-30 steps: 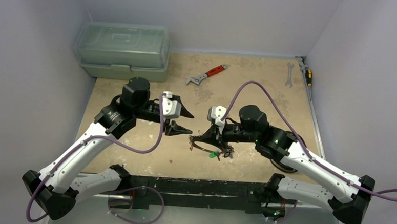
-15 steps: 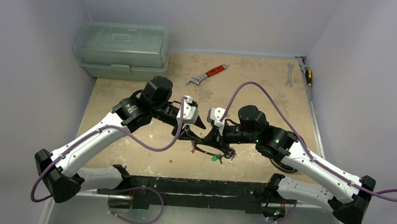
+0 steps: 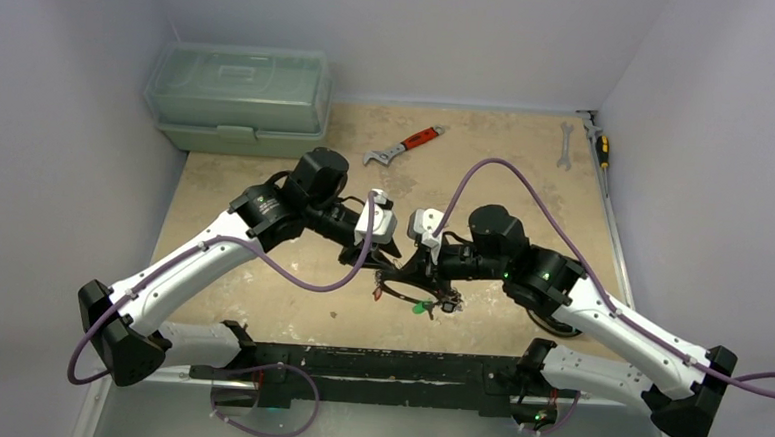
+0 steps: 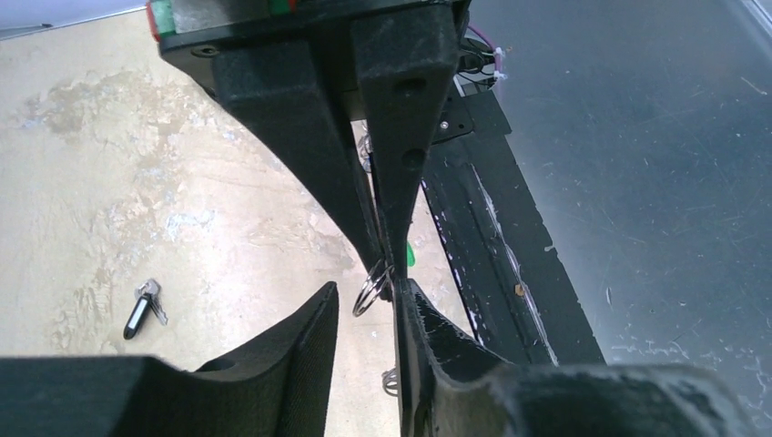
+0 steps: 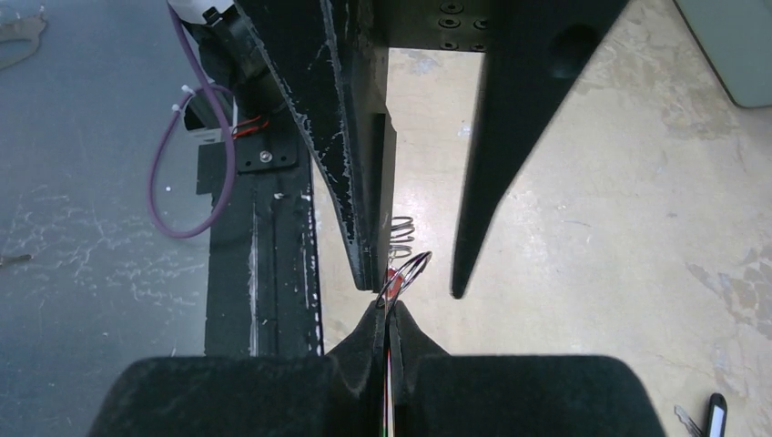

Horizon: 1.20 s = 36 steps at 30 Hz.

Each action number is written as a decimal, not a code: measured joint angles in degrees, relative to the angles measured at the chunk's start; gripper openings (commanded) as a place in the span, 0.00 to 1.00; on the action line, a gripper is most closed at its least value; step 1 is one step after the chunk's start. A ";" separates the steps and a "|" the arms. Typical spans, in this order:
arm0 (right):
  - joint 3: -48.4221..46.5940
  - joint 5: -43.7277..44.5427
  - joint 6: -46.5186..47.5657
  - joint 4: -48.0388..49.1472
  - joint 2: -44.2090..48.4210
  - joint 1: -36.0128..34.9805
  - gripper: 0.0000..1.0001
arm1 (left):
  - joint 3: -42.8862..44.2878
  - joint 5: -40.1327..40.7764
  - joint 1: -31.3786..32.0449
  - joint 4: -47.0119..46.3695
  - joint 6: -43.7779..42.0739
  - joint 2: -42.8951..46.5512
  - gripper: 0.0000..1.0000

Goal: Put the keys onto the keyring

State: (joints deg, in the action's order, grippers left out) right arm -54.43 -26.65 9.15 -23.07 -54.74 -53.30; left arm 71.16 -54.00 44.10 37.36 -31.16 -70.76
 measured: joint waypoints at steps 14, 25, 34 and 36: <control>0.00 -0.39 0.04 -0.13 0.11 0.00 0.00 | 0.00 -0.87 0.24 -0.35 0.02 0.02 0.38; 0.00 -0.57 0.04 -0.11 0.11 0.00 0.00 | 0.00 -3.02 0.28 -0.83 0.31 0.02 0.37; 0.00 -1.40 0.04 -0.11 0.11 0.00 0.00 | 0.00 -4.13 0.31 -2.23 1.18 0.04 0.08; 0.00 -1.38 0.09 -0.11 0.11 0.02 0.00 | 0.00 -4.42 0.31 -2.10 1.64 0.04 0.00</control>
State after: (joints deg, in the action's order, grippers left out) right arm -54.43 -28.03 9.23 -23.18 -54.63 -53.28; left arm 71.16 -58.41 44.40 35.27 -29.52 -70.72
